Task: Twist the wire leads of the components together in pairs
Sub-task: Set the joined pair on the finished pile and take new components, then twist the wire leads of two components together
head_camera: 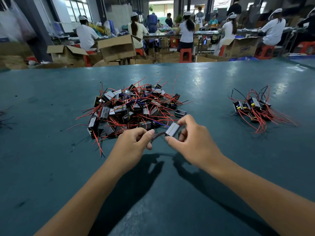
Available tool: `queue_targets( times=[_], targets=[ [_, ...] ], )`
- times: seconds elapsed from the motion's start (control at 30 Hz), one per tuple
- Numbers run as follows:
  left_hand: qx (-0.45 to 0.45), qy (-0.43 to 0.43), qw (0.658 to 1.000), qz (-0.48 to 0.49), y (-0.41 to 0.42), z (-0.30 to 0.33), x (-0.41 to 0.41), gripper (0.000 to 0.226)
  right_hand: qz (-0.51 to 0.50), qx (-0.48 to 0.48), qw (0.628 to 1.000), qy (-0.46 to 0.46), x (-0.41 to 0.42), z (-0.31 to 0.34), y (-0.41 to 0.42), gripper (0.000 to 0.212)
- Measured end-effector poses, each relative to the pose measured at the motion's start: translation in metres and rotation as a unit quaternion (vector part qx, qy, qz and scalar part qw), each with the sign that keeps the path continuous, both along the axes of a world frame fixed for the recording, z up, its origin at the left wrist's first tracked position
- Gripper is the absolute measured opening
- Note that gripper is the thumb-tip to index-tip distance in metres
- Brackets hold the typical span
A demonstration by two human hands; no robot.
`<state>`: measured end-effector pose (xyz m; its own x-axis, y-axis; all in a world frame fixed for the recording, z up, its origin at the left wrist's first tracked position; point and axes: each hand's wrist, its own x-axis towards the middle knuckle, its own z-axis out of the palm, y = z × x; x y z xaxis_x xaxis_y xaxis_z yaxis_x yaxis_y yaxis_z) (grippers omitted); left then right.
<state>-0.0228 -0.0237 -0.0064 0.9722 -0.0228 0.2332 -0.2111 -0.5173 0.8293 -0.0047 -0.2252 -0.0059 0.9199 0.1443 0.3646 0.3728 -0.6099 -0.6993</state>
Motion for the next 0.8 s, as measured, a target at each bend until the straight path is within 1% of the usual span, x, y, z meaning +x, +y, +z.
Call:
queue_targets(
  times=[0.03,0.1,0.17,0.27,0.4,0.5,0.57,0.63,0.7,0.73,0.8],
  targets=[
    [0.008,-0.009,1.0,-0.002,-0.001,0.0,-0.001,0.033,-0.005,0.029,1.0,0.004,-0.006,-0.006,-0.005,0.037],
    [0.055,-0.038,0.998,0.005,0.0,0.0,-0.003,0.03,0.0,0.073,0.997,0.028,-0.014,-0.018,-0.012,0.037],
    [0.091,-0.05,0.994,0.02,0.002,0.002,-0.003,0.027,0.021,0.087,0.993,0.078,-0.014,-0.025,-0.016,0.038],
    [0.088,-0.036,0.995,0.021,0.006,0.002,0.0,0.024,0.064,0.096,0.987,0.115,-0.011,-0.027,-0.022,0.04],
    [0.067,0.002,0.997,-0.047,0.007,0.004,-0.001,0.015,0.147,0.132,0.97,0.142,-0.012,-0.024,-0.024,0.04],
    [0.076,-0.019,0.994,-0.078,0.005,0.005,-0.002,0.009,0.181,0.159,0.96,0.146,-0.013,-0.023,-0.024,0.037],
    [0.077,-0.039,0.991,-0.103,0.003,0.007,-0.004,0.01,0.201,0.176,0.951,0.154,-0.013,-0.022,-0.023,0.037],
    [0.041,-0.023,0.99,-0.137,0.001,0.008,-0.006,0.019,0.226,0.193,0.94,0.169,-0.014,-0.021,-0.023,0.04],
    [-0.05,0.04,0.985,-0.163,-0.001,0.011,-0.008,0.027,0.253,0.203,0.929,0.18,-0.014,-0.021,-0.023,0.039],
    [-0.077,0.06,0.98,-0.171,-0.001,0.011,-0.009,0.029,0.263,0.205,0.925,0.184,-0.014,-0.021,-0.023,0.038],
    [-0.064,0.058,0.979,-0.184,0.0,0.012,-0.009,0.027,0.278,0.209,0.918,0.191,-0.013,-0.022,-0.023,0.038]
  ],
)
